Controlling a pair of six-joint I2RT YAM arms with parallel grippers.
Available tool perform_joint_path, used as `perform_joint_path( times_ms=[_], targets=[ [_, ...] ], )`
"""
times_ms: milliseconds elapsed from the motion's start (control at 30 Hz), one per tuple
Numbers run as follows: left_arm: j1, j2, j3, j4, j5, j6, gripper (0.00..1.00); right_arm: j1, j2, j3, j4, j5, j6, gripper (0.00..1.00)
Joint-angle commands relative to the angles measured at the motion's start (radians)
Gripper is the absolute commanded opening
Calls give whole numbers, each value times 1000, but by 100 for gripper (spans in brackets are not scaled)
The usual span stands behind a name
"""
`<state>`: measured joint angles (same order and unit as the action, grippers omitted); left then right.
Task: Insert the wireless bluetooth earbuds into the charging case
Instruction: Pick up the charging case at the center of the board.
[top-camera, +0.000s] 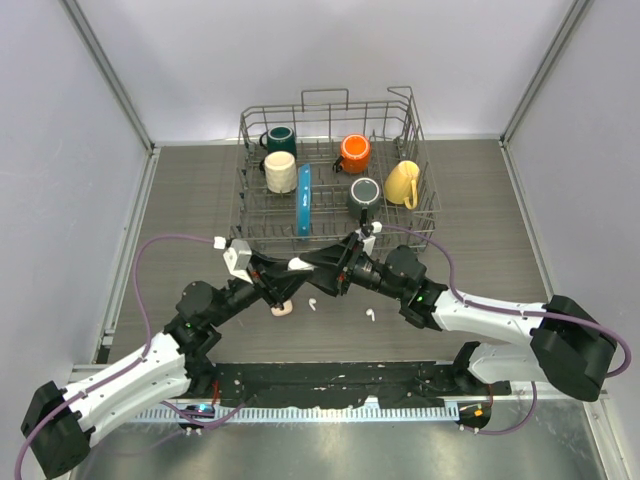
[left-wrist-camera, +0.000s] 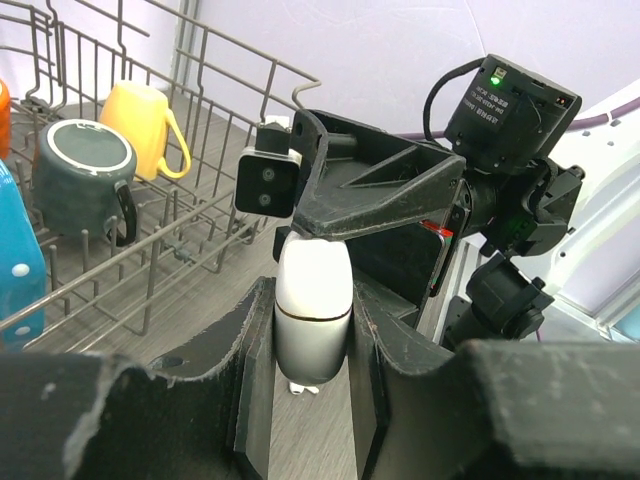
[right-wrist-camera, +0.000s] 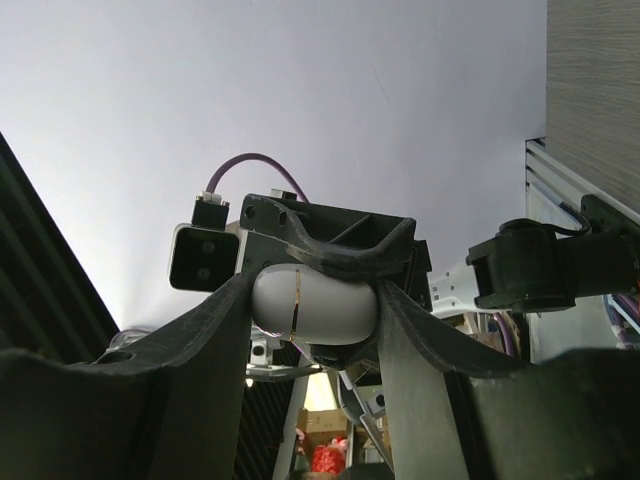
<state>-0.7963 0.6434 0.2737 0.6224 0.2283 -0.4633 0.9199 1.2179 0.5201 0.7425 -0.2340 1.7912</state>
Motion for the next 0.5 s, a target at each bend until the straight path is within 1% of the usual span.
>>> perform_joint_path(
  times_ms=[0, 67, 100, 200, 267, 300, 367, 400, 467],
  targets=[
    [-1, -5, 9, 57, 19, 2, 19, 0, -1, 18, 89, 5, 17, 1],
    [-1, -8, 7, 57, 13, 0, 8, 0, -1, 14, 92, 5, 16, 1],
    [-3, -8, 7, 57, 13, 3, 0, 0, -1, 12, 96, 9, 17, 2],
    [-1, -8, 5, 59, 8, 3, 0, 0, -9, -2, 116, 22, 17, 5],
    [-3, -11, -1, 66, 6, 3, 0, 0, -14, -6, 116, 25, 19, 5],
    [-3, -11, -2, 68, 6, 3, 2, 0, -14, -6, 120, 25, 19, 5],
    [-3, -14, -5, 69, 6, 2, 11, 0, -14, -5, 127, 27, 19, 5],
    [-3, -13, -5, 71, 3, 0, 19, 0, -12, -3, 127, 25, 19, 4],
    [-1, -14, -7, 79, -1, -6, 22, 0, -9, 0, 127, 22, 25, 4]
  ],
)
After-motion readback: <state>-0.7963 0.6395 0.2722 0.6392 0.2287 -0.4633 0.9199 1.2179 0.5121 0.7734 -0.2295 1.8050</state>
